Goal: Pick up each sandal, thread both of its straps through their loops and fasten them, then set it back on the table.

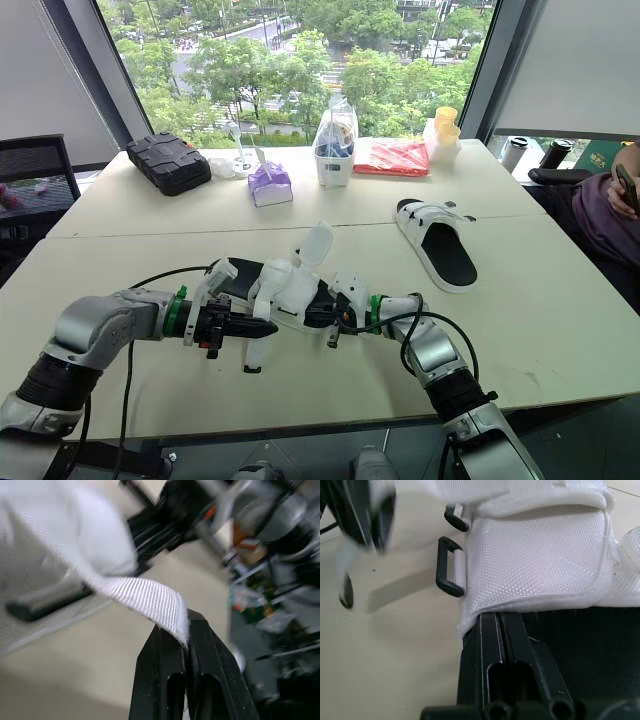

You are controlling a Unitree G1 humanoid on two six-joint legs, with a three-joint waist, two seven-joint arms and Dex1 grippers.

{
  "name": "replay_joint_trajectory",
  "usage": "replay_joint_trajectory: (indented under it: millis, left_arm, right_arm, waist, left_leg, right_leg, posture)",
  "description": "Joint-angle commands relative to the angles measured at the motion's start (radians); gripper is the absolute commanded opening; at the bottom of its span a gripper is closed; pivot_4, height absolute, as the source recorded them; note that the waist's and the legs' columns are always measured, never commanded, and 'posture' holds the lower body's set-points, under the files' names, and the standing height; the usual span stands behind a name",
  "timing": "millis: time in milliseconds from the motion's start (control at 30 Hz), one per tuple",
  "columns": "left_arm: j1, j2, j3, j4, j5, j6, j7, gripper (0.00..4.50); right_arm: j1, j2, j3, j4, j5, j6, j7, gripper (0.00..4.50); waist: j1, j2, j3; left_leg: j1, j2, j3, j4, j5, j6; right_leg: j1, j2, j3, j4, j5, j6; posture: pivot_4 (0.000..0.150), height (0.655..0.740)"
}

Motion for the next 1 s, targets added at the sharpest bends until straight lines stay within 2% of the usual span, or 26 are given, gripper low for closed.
replay_joint_trajectory:
  millis: [33, 100, 333, 600, 833, 1000]
  left_arm:
    - [-0.136, -0.004, 0.105, 0.101, -0.069, 0.042, -0.023, 0.07]
    - [-0.187, -0.007, 0.1, 0.176, -0.065, 0.054, -0.045, 0.07]
    - [-0.27, -0.03, -0.067, 0.442, 0.124, -0.147, -0.222, 0.07]
    - [-0.469, -0.121, -0.046, 0.836, 0.222, -0.256, -0.312, 0.07]
    - [-0.548, -0.151, -0.052, 0.99, 0.306, -0.34, -0.417, 0.07]
    - [-0.564, -0.165, -0.08, 1.034, 0.377, -0.386, -0.477, 0.07]
  right_arm:
    - [-0.005, -0.001, -0.003, 0.025, -0.017, -0.001, -0.021, 0.0]
    - [-0.006, 0.001, -0.001, 0.028, -0.018, -0.003, -0.021, 0.0]
    - [-0.018, 0.016, 0.007, 0.021, -0.016, 0.013, -0.028, 0.0]
    - [-0.005, 0.015, 0.018, 0.002, -0.02, 0.02, -0.035, 0.0]
    - [0.011, 0.011, 0.027, -0.029, -0.023, 0.037, -0.038, 0.0]
    - [0.006, 0.021, 0.026, -0.041, -0.021, 0.052, -0.047, 0.0]
  waist:
    - [0.0, 0.0, 0.0]
    - [-0.002, 0.001, 0.0]
    - [-0.002, 0.001, 0.0]
    - [-0.004, 0.0, 0.0]
    - [-0.003, 0.0, 0.0]
    - [-0.003, 0.0, 0.0]
  left_leg:
    - [0.0, 0.0, 0.0, 0.0, 0.0, 0.0]
    - [0.001, 0.0, 0.0, 0.0, 0.0, 0.0]
    - [0.0, -0.001, 0.001, -0.001, 0.0, 0.0]
    - [-0.001, -0.001, 0.001, 0.0, 0.001, -0.001]
    - [-0.002, 0.0, 0.0, -0.001, 0.0, -0.001]
    - [-0.002, -0.001, 0.0, -0.001, 0.0, -0.001]
  right_leg:
    - [0.0, 0.0, 0.0, 0.0, -0.001, 0.002]
    - [0.0, 0.0, 0.0, 0.0, -0.001, 0.003]
    - [-0.001, 0.0, 0.0, 0.0, 0.002, 0.001]
    - [-0.001, 0.001, 0.0, -0.001, 0.0, 0.004]
    - [-0.002, 0.001, 0.0, 0.0, 0.002, 0.002]
    - [-0.002, 0.001, 0.0, 0.0, 0.001, 0.003]
  posture:
    - [0.15, 0.74]
    - [0.15, 0.74]
    - [0.15, 0.74]
    - [0.15, 0.74]
    - [0.15, 0.74]
    - [0.15, 0.74]
